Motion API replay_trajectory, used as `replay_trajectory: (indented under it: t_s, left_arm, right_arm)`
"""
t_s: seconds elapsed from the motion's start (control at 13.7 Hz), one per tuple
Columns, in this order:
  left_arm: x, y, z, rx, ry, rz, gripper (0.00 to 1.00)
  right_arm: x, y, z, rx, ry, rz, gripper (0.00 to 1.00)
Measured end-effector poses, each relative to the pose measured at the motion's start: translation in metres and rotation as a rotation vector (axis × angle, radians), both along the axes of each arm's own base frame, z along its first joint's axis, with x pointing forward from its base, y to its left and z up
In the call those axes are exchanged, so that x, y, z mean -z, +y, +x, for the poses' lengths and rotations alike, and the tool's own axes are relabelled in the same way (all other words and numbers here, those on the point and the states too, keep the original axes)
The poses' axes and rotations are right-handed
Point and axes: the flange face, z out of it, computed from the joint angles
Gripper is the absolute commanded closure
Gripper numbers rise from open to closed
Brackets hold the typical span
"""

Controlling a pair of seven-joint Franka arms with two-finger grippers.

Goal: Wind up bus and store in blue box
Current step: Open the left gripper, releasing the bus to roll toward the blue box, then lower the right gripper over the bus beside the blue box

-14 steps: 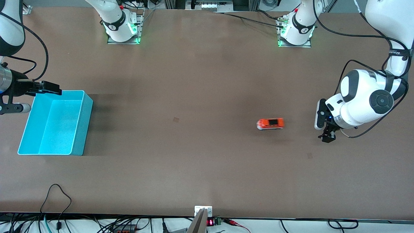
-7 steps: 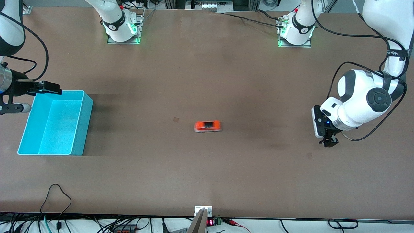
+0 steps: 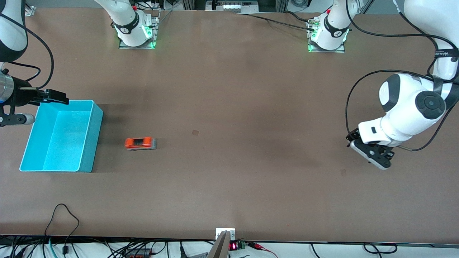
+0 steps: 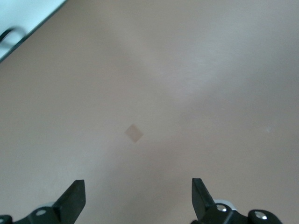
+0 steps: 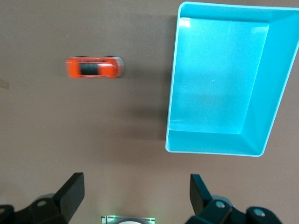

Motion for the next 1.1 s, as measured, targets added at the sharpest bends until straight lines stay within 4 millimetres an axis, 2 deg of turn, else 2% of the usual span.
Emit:
replay_trajectory:
  t_s: [0.29,0.51,0.8,0.95,1.1]
  left_arm:
    - [-0.022,0.024,0.002,-0.202,0.001,-0.002,0.00]
    - [-0.059,0.034,0.006,-0.399,0.019,-0.006,0.00]
    - [-0.125,0.032,0.001,-0.679,0.082,-0.055,0.00]
    - [-0.157,0.037,-0.009,-0.740,0.079,-0.064,0.00]
    - [-0.177,0.042,-0.019,-0.753,0.071,-0.074,0.00]
  right_arm:
    - [0.000,0.000,0.000,0.000,0.001,0.000,0.00]
    - [0.000,0.000,0.000,0.000,0.001,0.000,0.00]
    - [0.001,0.002,-0.001,-0.025,0.010,0.007,0.00]
    - [0.008,0.018,-0.005,-0.053,0.063,0.016,0.00]
    - [0.019,0.040,-0.003,-0.089,0.089,0.019,0.00]
